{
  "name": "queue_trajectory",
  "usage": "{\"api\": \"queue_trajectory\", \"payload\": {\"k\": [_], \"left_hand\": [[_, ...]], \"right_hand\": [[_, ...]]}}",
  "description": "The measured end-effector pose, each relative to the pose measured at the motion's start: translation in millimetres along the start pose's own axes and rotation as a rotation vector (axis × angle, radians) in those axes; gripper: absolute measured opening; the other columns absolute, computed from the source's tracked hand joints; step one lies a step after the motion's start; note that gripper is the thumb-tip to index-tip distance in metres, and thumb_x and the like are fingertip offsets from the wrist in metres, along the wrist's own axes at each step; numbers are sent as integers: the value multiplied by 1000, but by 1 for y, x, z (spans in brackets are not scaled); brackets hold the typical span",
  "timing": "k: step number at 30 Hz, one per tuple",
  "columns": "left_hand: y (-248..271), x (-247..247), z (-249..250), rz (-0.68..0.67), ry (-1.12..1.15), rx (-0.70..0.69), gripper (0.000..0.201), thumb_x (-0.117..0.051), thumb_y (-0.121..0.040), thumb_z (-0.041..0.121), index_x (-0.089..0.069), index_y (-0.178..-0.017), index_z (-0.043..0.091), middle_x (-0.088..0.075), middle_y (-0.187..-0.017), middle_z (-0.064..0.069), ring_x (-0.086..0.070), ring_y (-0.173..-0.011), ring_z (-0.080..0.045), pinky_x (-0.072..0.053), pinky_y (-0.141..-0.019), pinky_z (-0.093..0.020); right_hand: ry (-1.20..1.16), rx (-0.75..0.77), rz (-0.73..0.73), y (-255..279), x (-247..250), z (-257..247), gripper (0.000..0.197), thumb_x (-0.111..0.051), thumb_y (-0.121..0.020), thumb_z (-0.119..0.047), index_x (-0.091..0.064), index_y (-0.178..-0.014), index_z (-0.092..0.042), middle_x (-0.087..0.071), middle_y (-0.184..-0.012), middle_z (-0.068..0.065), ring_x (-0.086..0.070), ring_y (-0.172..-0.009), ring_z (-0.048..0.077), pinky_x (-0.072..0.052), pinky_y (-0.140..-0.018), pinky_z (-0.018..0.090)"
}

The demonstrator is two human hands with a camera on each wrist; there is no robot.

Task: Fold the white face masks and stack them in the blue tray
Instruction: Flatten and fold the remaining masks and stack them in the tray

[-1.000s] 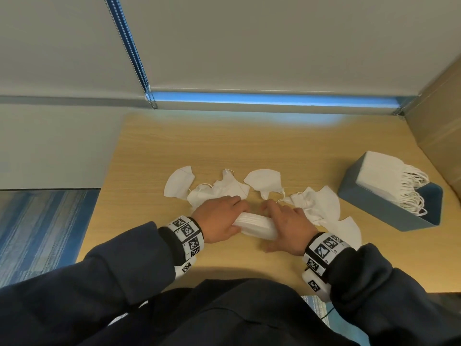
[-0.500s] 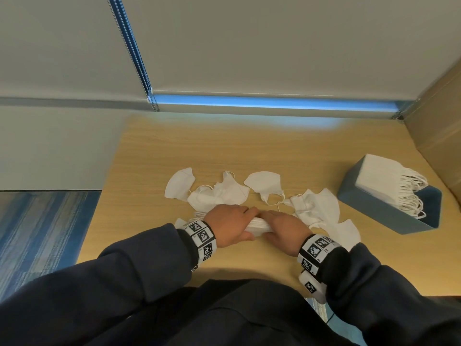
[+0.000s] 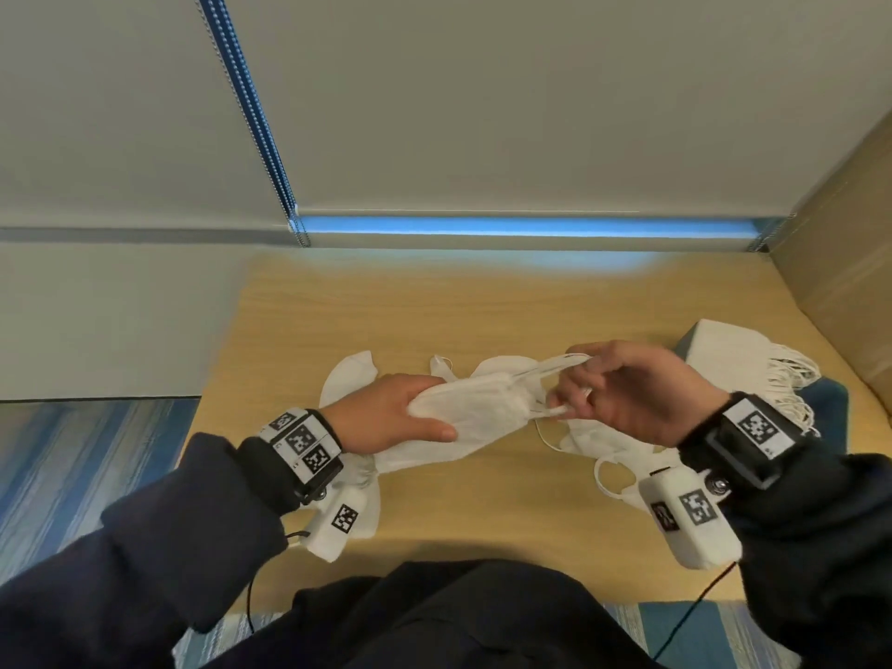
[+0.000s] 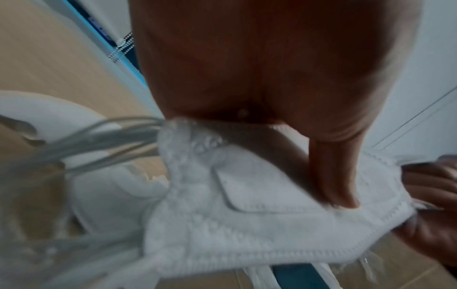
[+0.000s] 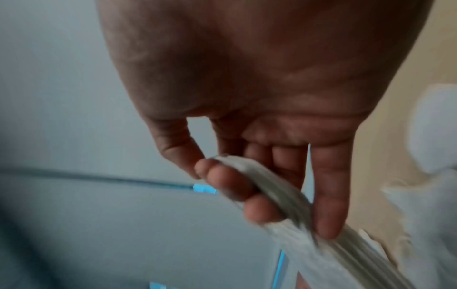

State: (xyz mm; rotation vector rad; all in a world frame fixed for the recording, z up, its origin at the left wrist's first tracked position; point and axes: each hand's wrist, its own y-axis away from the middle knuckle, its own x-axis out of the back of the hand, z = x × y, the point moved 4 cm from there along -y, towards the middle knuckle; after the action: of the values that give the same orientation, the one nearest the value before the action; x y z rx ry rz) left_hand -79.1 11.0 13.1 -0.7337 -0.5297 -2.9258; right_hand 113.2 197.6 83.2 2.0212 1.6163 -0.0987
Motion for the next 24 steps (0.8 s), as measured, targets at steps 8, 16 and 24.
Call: {"api": "queue_trajectory", "payload": {"k": [8,16,24], "left_hand": [[34,23,7,26,28,19,49,-72,-83,59,-65,-125,36,-74,-114,14,-70,-102,-8,-56,-94,-39],[6,12,36,209,441,23,39,-72,-91,36,-65,-127,23,-76,-116,0,-73,-105,-23,-57,-95,-48],[-7,8,76,440,852,-49,31,-66,-97,24,-68,-127,14,-76,-115,-11,-73,-105,-32,-58,-92,-48]], "right_hand": [[283,-72,179,-2,17,-56,22,-68,-73,-15,-49,-62,-16,-32,-65,8,-50,-64,20,-41,-62,33],[732,424,559,-16,-25,-82,11,-69,-91,-10,-70,-81,-5,-66,-69,3,-59,-62,11,-48,-58,21],[1472,698,538,-16,-74,-32,44,-64,-90,-18,-56,-133,-8,-52,-129,5,-51,-117,22,-45,-96,29]]}}
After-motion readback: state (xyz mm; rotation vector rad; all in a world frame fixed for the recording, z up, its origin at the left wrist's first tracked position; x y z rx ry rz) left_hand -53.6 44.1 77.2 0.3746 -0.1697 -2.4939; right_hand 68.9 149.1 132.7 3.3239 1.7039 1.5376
